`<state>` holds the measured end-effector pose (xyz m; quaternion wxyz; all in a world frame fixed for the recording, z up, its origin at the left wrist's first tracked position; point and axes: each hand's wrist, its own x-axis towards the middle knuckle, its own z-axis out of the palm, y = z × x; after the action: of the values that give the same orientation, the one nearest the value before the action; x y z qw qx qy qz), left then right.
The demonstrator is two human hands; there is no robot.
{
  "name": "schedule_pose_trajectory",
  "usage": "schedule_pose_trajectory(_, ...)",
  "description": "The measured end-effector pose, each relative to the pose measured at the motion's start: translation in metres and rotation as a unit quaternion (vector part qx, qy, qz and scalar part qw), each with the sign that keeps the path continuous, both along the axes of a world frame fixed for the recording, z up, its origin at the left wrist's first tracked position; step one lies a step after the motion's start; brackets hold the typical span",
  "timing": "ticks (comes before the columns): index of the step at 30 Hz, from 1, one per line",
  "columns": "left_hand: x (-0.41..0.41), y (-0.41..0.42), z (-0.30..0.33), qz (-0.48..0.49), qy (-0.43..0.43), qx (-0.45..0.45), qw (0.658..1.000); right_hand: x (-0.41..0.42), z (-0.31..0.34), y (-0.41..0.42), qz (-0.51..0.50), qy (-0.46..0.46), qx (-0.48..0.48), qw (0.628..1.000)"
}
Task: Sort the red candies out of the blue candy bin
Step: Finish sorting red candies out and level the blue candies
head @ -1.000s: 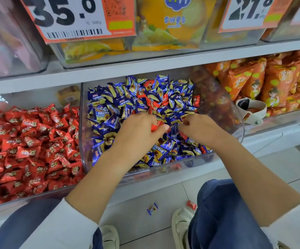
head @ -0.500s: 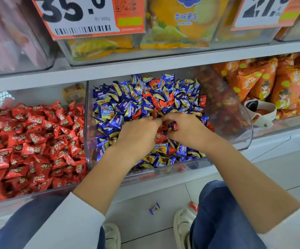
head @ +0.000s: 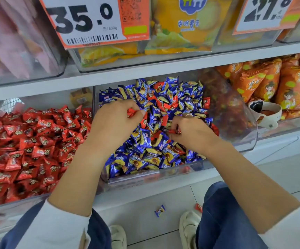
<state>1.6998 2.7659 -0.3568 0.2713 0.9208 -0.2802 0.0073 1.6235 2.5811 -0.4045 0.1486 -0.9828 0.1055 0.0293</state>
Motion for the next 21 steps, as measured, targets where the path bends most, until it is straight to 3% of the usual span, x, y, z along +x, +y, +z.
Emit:
schedule_pose_trajectory(4, -0.004, -0.01, -0.005, 0.011, -0.028, 0.032, 0.999, -0.004, -0.001, -0.006, -0.01, 0.02, -0.011, 1.0)
schedule_pose_trajectory(8, -0.013, -0.023, -0.016, -0.039, -0.057, 0.056, 0.996, -0.005, 0.006, -0.004, -0.044, -0.031, -0.004, 0.999)
schedule_pose_trajectory(13, -0.01, -0.031, -0.036, -0.018, -0.1, 0.205, 0.973, 0.003, 0.007, 0.006, -0.067, -0.127, 0.029, 0.989)
schedule_pose_trajectory(17, -0.007, -0.035, -0.04, -0.007, -0.114, 0.208, 0.971, 0.011, 0.003, 0.012, -0.017, -0.149, 0.052, 0.987)
schedule_pose_trajectory(21, -0.007, -0.028, -0.036, -0.009, -0.089, 0.206, 0.974, 0.012, 0.001, 0.01, 0.015, -0.082, 0.039, 0.996)
